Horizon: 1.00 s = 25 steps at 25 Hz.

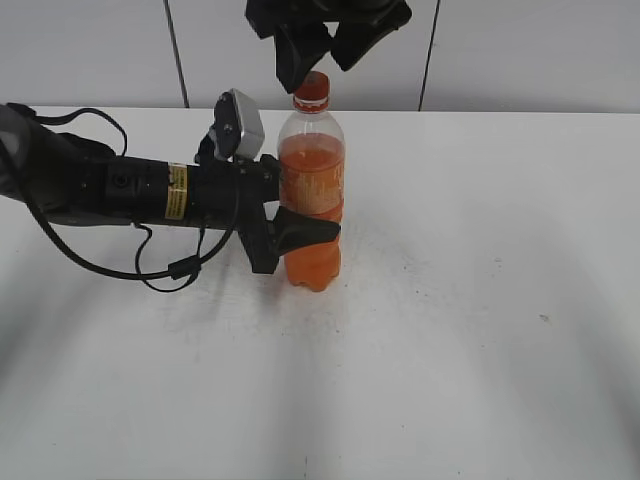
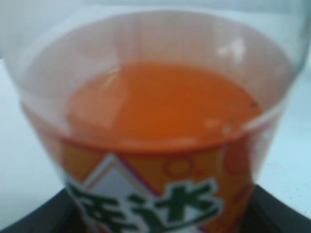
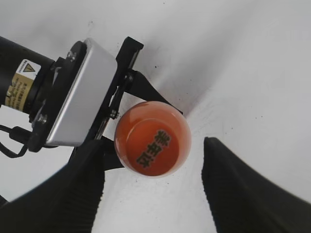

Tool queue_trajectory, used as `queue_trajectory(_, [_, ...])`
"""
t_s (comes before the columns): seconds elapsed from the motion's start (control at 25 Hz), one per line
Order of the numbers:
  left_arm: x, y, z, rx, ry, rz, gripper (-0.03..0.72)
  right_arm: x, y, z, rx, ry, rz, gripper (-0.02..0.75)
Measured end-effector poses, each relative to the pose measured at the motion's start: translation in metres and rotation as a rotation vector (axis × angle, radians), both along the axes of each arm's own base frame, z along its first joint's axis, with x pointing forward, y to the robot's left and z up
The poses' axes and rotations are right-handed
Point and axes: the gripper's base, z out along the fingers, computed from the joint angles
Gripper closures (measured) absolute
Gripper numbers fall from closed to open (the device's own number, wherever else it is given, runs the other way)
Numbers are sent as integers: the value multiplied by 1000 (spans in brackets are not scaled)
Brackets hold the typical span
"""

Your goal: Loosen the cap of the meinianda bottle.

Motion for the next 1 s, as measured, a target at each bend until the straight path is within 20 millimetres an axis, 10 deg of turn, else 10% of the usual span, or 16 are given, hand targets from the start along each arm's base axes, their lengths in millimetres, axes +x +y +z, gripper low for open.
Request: queue_trajectory(1.0, [0, 0, 0, -1, 0, 1, 258, 2, 3, -7, -4, 19, 1, 297])
